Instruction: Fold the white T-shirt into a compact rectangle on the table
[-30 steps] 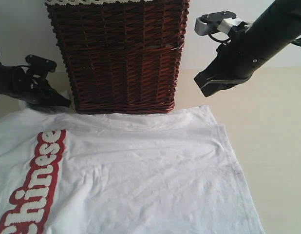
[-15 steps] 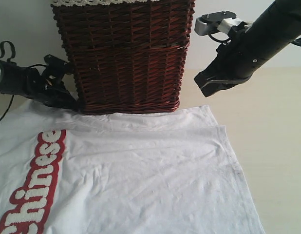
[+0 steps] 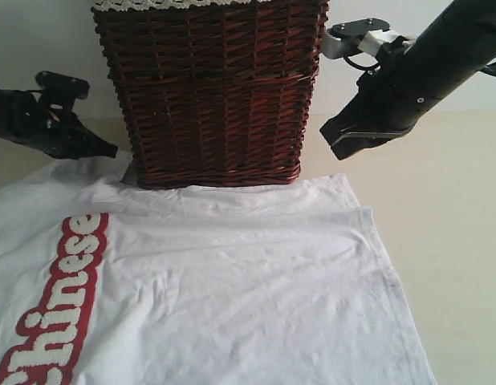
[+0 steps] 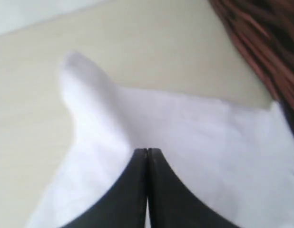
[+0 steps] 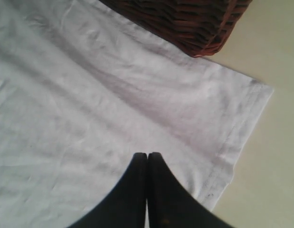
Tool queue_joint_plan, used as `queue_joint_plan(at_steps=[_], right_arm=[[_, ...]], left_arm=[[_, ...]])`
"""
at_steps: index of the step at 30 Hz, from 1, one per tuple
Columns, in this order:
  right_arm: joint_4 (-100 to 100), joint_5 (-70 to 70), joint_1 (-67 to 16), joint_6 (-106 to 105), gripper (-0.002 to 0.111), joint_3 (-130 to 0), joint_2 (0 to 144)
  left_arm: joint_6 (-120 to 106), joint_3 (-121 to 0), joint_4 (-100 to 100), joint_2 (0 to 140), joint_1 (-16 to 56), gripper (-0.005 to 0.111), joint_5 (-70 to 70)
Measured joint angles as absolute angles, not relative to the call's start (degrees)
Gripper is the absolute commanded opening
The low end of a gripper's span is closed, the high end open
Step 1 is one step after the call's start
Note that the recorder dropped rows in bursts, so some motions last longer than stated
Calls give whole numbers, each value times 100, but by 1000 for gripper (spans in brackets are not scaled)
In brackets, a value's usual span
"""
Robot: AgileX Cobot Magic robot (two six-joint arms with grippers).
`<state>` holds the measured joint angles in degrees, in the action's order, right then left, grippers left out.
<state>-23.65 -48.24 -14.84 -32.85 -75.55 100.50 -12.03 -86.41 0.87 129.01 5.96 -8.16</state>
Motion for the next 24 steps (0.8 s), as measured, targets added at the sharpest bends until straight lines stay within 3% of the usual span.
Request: queue_joint_plan(at_steps=[15,24], right_arm=[[-2365,-5030,-1484,-3285,0,-7555,10050],[-2365,-5052,-1484,-3285,0,-7555,10050]], left_arm=[[-962,-8619,87,12899,435,0,-2159],[-939,-8607,87,13077,435,0,-1458]])
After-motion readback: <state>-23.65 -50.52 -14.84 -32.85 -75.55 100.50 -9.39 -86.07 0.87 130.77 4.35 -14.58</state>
